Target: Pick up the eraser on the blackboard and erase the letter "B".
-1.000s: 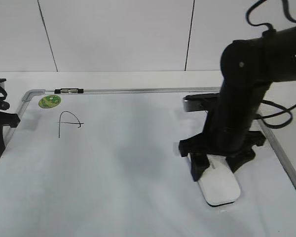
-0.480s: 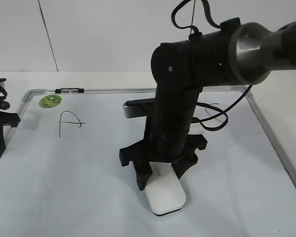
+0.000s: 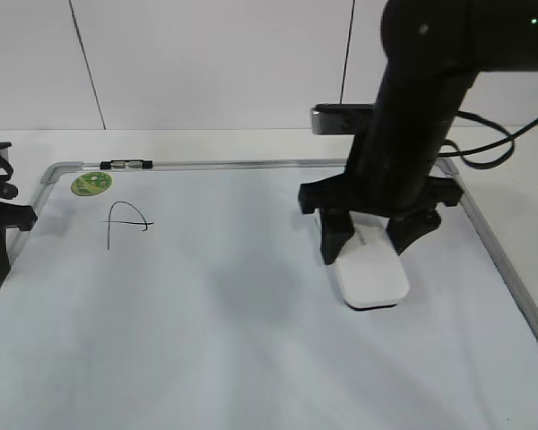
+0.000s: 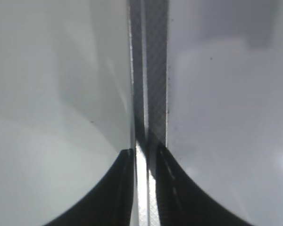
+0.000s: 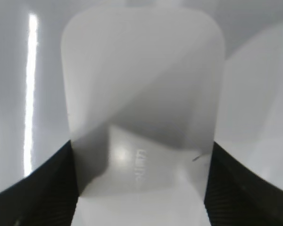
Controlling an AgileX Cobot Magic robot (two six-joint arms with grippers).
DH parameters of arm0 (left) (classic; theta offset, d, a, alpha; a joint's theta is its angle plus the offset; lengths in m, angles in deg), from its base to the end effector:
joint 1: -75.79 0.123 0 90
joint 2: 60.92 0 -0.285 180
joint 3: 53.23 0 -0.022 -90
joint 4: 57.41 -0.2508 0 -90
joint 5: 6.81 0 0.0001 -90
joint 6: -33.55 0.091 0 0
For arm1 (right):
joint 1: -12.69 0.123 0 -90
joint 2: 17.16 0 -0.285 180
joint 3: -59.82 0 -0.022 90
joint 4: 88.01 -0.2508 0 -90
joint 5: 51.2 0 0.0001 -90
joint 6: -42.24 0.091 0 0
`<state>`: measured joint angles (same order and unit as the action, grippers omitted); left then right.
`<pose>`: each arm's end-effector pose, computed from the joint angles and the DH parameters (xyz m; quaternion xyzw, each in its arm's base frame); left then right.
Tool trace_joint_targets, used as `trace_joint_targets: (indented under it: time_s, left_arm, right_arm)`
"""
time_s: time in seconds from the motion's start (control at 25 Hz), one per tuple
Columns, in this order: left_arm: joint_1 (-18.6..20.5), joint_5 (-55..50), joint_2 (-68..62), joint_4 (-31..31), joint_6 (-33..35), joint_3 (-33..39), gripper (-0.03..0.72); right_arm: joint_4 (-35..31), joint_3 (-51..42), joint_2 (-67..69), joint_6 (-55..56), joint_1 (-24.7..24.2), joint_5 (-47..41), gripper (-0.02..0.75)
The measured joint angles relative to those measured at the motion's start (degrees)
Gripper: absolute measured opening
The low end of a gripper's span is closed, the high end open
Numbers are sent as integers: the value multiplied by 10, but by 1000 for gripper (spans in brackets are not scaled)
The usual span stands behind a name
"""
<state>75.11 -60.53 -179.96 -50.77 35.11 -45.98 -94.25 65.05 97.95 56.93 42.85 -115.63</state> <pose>0.3536 -0.0127 0.1509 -0.0148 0.9988 -0.0467 0.0003 0.3183 0.1953 0.2264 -0.1134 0.9910 0.0653 0.0267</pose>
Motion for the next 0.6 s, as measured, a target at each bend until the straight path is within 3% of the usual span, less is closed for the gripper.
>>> trace_joint_targets:
  time_s: [0.36, 0.6]
  left_arm:
    - [0, 0, 0, 0, 0, 0, 131]
    - [0, 0, 0, 0, 0, 0, 131]
  right_arm:
    - [53, 0, -22, -2, -148, -25, 533]
    - [67, 0, -22, -49, -207, -27, 532]
